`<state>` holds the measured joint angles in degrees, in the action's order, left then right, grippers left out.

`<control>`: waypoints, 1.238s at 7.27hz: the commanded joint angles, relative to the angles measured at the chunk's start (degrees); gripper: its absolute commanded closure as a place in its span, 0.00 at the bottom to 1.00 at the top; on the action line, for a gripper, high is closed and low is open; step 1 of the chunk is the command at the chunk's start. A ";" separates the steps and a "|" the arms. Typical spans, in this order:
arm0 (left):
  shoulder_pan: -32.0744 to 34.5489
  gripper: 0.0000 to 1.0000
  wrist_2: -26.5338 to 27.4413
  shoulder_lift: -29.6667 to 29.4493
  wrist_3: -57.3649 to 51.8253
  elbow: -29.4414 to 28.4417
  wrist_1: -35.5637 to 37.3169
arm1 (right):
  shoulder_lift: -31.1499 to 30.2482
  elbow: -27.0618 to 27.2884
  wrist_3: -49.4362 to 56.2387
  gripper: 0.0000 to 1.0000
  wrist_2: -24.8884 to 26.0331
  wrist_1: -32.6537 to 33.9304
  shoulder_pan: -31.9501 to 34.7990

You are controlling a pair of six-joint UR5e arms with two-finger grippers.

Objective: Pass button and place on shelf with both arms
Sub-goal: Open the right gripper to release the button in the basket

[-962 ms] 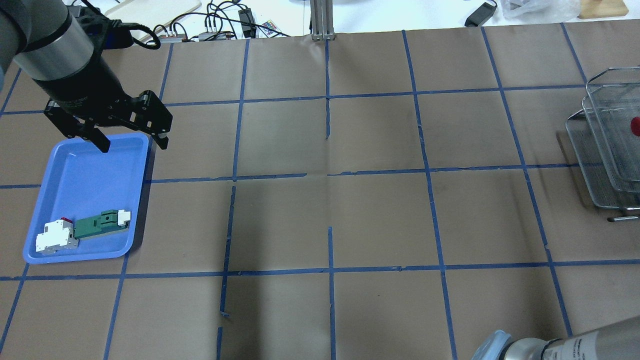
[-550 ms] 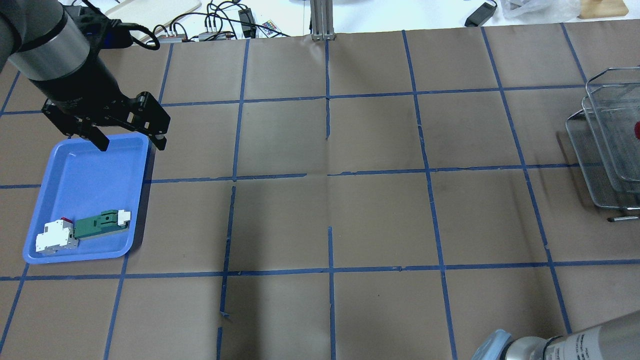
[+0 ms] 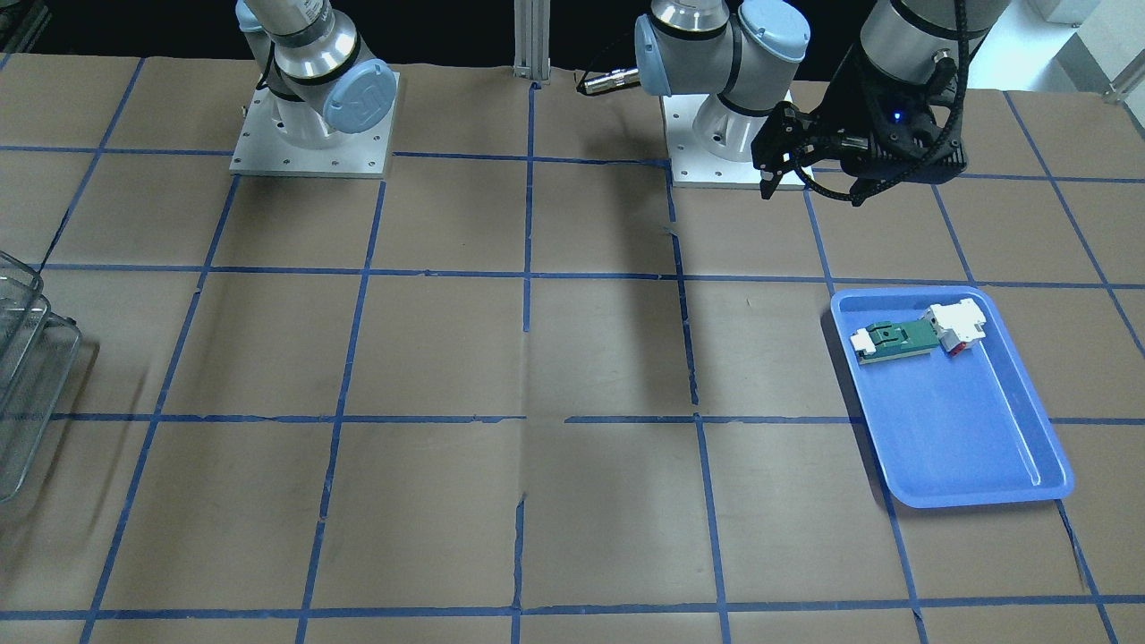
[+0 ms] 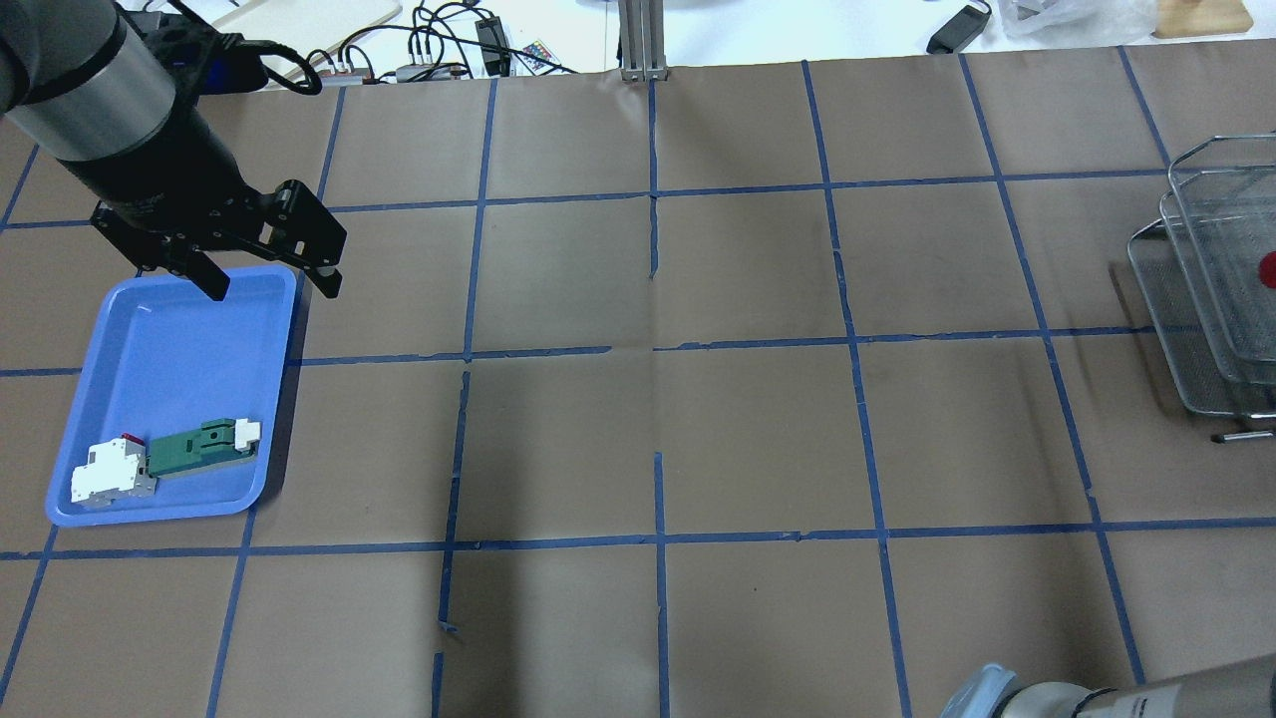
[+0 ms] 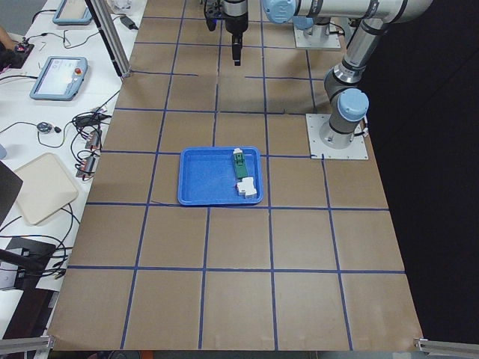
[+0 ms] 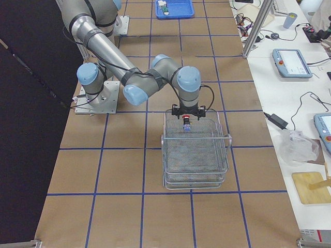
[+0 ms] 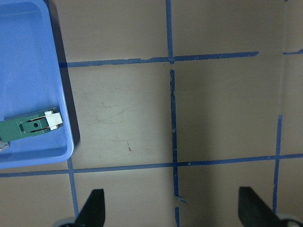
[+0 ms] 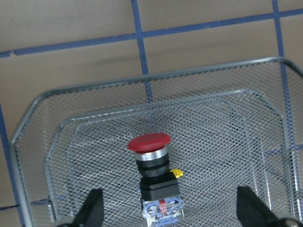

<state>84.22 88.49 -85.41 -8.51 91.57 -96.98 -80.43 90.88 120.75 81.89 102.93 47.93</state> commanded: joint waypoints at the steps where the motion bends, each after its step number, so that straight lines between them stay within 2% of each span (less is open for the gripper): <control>1: -0.02 0.00 0.36 0.33 -0.19 0.01 0.04 | -7.17 0.27 -16.51 0.00 0.73 -6.39 9.15; 2: -0.02 0.00 0.10 0.16 -0.19 0.01 0.12 | -9.29 0.27 -26.35 0.00 1.25 -8.51 14.68; 3: -0.02 0.00 0.10 0.07 -0.19 0.01 0.39 | -10.96 0.18 -36.54 0.00 4.82 -9.40 20.83; 5: -0.02 0.00 0.19 0.16 -0.45 0.09 0.30 | -12.56 -0.52 -55.00 0.00 8.62 -9.15 34.19; 6: 0.07 0.00 -0.07 0.16 -0.46 0.01 0.39 | -12.65 -0.70 -65.63 0.00 8.55 -9.15 39.82; 8: -0.02 0.00 -0.16 0.16 -0.37 0.10 0.21 | -12.21 -0.79 -86.46 0.00 7.76 -8.71 47.06; 9: 0.07 0.00 0.27 0.25 0.07 0.10 0.04 | -11.95 -0.70 -93.26 0.00 7.15 -8.79 46.91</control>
<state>84.23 88.53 -85.24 -8.80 91.66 -96.81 -92.69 90.16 37.71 89.62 94.06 93.18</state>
